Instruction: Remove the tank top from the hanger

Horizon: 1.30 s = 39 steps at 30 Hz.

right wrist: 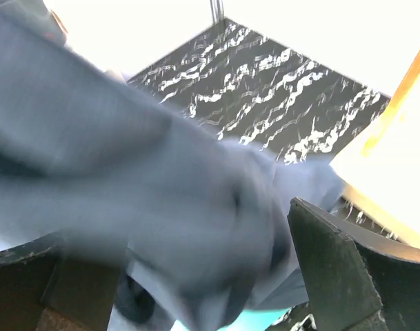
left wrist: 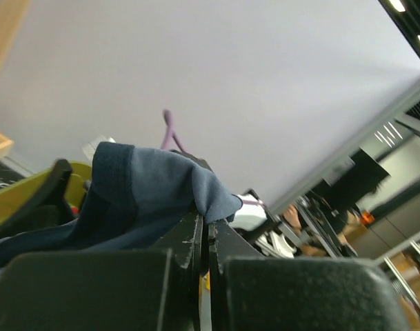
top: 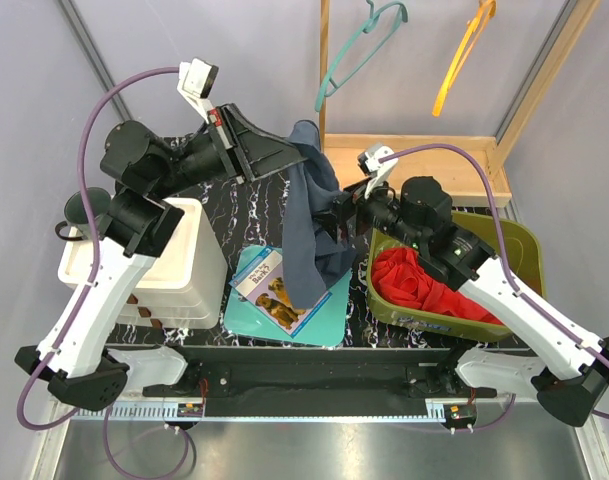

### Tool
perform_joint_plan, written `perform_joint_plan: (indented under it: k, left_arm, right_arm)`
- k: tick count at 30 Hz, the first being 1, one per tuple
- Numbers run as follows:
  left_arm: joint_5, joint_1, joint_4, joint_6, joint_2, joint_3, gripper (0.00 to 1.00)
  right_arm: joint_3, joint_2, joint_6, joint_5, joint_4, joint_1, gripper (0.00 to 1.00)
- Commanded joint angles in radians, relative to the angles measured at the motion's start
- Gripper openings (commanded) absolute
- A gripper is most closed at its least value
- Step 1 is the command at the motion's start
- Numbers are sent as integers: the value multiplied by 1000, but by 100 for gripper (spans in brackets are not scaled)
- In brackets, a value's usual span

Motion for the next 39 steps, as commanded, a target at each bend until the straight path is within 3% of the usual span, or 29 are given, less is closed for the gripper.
perform_joint_plan:
  k: [1,6,8,12,13,14,16,19,23,24,26,31,39]
  left_arm:
    - [151,-15,140,-55,-9,24,0]
    - [191,-30,195,-97,39,45,0]
    - [176,-32,205,-97,43,52,0]
    - [142,-32,198,-75,56,67,0]
    - [128,-32,195,-71,56,68,1]
    - [121,-32,173,-49,57,70,4]
    - [102,-32,136,-14,56,72,8]
    - [73,-24,76,61,42,64,26]
    - [-77,5,-21,132,-19,-2,52]
    - [-112,12,-28,135,-33,-19,65]
    - [-198,35,-45,147,-76,-63,73]
    - [-263,57,-97,173,-125,-94,77]
    - [-312,65,-121,181,-208,-182,77]
  right_arm:
    - [56,-3,-68,-14,128,8,100]
    - [41,0,-37,-243,202,19,99]
    - [38,0,9,-248,202,22,89]
    - [15,-43,44,-234,184,22,53]
    - [10,-57,58,-197,167,23,41]
    - [9,-69,69,-168,156,22,15]
    - [12,-111,83,-89,117,22,0]
    - [44,-158,87,-4,55,22,0]
    - [176,-160,46,90,-112,22,0]
    - [240,-154,34,108,-147,22,0]
    - [298,-152,23,273,-242,23,0]
    - [452,-171,-132,592,-347,22,0]
    - [817,-36,-431,979,-468,22,0]
